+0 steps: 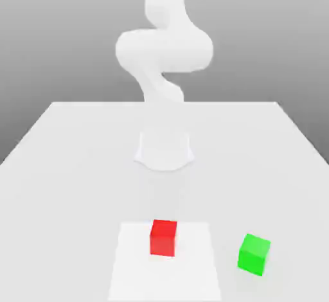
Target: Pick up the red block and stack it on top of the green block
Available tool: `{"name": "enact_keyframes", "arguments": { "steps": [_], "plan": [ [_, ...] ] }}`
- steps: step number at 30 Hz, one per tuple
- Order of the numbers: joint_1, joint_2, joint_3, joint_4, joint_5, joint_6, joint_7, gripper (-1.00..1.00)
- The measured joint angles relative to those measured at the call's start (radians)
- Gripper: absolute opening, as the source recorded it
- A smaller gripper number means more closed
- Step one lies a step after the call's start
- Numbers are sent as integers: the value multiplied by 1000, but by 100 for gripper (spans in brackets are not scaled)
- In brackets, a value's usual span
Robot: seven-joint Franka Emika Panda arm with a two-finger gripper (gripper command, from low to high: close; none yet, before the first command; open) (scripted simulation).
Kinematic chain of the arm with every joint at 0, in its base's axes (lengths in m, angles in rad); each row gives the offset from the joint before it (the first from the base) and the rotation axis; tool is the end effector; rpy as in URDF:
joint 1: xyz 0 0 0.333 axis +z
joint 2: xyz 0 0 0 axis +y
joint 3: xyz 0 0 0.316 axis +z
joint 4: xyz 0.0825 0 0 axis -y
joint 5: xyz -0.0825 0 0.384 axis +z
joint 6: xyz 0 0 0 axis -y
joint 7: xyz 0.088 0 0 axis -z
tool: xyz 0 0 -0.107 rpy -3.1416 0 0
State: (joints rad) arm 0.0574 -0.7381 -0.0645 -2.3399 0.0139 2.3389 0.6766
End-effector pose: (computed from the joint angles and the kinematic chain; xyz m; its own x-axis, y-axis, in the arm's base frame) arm 0.3723 -0.0109 0.6721 0.5839 -0.6497 0.4868 -0.4571 -0.7586 -0.4643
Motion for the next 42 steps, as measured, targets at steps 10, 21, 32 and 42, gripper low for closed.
{"name": "enact_keyframes", "arguments": {
  "steps": [10, 21, 32, 42],
  "plan": [
    [215, 264, -221, -160, 61, 154, -502, 0],
    [364, 551, -348, -333, 106, 322, -1028, 0],
    [362, 750, -362, -455, 2, 477, -1334, 0],
    [312, 899, -257, -427, 207, 591, -1490, 0]
  ]
}}
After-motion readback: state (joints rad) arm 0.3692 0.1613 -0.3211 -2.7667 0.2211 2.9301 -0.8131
